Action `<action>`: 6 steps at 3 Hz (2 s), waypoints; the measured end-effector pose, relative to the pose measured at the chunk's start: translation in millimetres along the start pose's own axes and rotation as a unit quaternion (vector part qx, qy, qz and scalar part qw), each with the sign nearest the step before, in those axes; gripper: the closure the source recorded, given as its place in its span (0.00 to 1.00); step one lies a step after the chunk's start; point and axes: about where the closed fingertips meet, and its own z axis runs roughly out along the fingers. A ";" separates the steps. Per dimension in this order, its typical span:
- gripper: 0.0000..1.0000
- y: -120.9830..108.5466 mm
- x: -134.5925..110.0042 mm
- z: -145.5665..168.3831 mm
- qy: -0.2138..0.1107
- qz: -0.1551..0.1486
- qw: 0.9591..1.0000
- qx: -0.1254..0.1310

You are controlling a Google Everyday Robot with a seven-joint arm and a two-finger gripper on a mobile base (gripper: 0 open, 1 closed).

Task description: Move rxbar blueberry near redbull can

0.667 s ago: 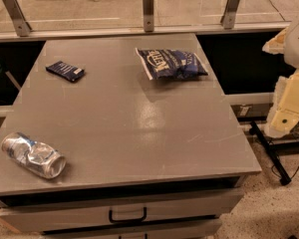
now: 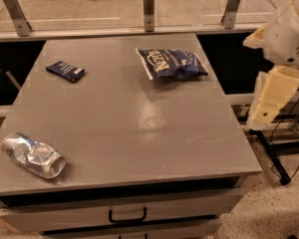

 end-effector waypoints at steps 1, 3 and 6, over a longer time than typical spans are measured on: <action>0.00 -8.0 -59.4 30.5 -0.043 -0.074 0.996 -0.003; 0.00 -10.6 -139.2 48.6 -0.098 -0.141 0.985 0.008; 0.00 -119.3 -265.1 117.9 -0.210 -0.059 0.975 0.035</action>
Offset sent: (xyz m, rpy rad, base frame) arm 0.0654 0.2272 -0.0163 0.1631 -0.1584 0.4876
